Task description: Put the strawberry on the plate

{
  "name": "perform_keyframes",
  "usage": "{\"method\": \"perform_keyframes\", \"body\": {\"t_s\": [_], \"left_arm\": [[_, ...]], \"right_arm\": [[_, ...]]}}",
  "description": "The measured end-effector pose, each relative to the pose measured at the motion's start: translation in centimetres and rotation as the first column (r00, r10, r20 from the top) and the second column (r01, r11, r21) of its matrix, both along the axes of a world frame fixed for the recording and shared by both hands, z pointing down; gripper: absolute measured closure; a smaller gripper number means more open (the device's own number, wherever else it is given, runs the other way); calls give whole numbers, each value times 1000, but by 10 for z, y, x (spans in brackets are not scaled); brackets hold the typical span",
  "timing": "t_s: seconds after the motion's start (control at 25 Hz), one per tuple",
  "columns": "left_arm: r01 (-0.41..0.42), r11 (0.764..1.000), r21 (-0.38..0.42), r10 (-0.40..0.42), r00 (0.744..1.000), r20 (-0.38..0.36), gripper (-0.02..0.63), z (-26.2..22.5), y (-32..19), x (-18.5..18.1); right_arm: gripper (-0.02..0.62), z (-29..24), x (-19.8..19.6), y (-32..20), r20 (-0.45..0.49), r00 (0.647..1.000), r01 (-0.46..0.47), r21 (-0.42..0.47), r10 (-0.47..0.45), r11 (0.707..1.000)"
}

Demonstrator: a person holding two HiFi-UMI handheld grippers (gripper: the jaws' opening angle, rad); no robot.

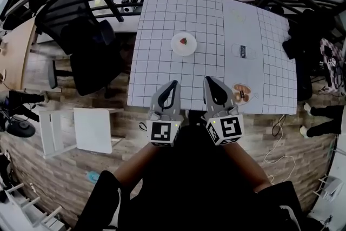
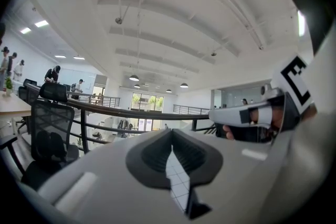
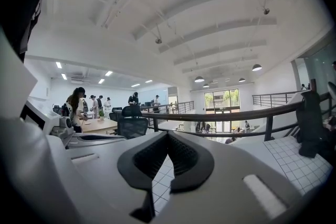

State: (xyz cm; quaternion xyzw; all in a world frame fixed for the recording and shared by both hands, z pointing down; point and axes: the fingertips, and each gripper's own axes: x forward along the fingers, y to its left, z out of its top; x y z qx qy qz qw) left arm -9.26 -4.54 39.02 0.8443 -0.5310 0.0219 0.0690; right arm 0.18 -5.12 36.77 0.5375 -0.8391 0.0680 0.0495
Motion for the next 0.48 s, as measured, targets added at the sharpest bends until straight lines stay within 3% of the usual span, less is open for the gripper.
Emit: {"method": "perform_keyframes", "body": {"t_s": [0.48], "left_arm": [[-22,1000,-18,22,1000,1,596,3,-12,9]], "right_arm": [[598,2,2,-12,-8,1000,3,-5,-3,1000]]}}
